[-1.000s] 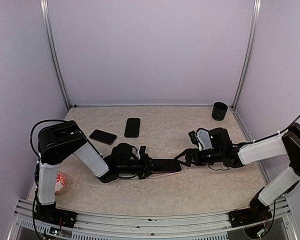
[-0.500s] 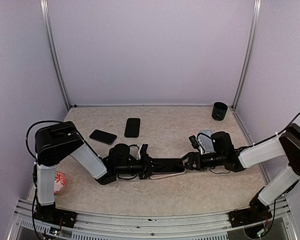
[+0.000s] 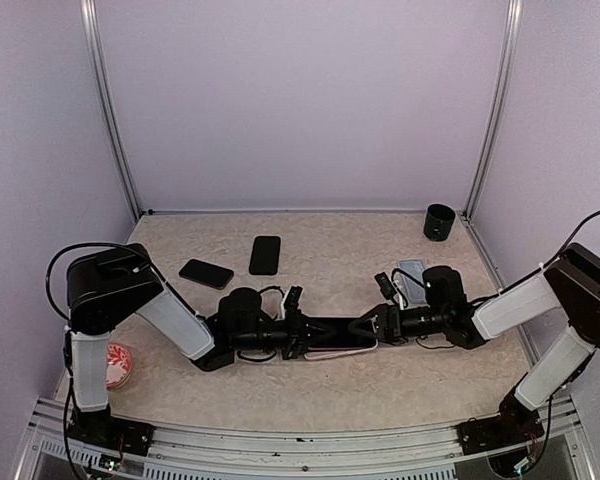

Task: Put the phone into the phone case
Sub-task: Pick up the phone with the phone case from the center of the board.

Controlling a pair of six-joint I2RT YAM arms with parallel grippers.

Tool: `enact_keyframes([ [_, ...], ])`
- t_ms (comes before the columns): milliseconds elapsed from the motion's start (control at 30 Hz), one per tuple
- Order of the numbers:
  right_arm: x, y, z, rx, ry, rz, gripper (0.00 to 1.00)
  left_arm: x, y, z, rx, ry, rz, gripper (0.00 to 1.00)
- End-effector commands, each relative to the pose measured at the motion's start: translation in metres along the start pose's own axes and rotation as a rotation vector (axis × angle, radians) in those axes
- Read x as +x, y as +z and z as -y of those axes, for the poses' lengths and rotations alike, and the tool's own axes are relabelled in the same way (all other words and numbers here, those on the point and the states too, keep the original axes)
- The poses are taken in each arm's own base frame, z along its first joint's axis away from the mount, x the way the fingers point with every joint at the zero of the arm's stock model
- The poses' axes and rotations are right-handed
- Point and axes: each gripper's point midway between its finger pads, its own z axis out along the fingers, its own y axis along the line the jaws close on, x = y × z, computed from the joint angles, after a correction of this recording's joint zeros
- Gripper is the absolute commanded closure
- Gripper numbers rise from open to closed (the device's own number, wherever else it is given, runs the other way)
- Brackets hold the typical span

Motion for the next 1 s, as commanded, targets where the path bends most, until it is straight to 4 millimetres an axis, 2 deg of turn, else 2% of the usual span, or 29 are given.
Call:
enact_keyframes([
  [0, 0.004, 0.003, -0.008, -0.062, 0.014, -0.016, 0.09, -0.003, 0.003, 0.052, 0.134, 0.11, 0.004, 1.0],
  [267, 0.01, 0.009, -0.015, -0.102, 0.04, -0.039, 0.14, -0.002, 0.006, 0.058, 0.128, 0.158, -0.004, 1.0],
  [533, 0.014, 0.011, -0.028, -0.152, 0.038, -0.059, 0.24, 0.001, 0.008, 0.059, 0.127, 0.17, -0.015, 1.0],
  [967, 0.017, 0.007, -0.04, -0.201, 0.026, -0.076, 0.59, 0.0, 0.008, 0.065, 0.106, 0.199, -0.02, 1.0],
])
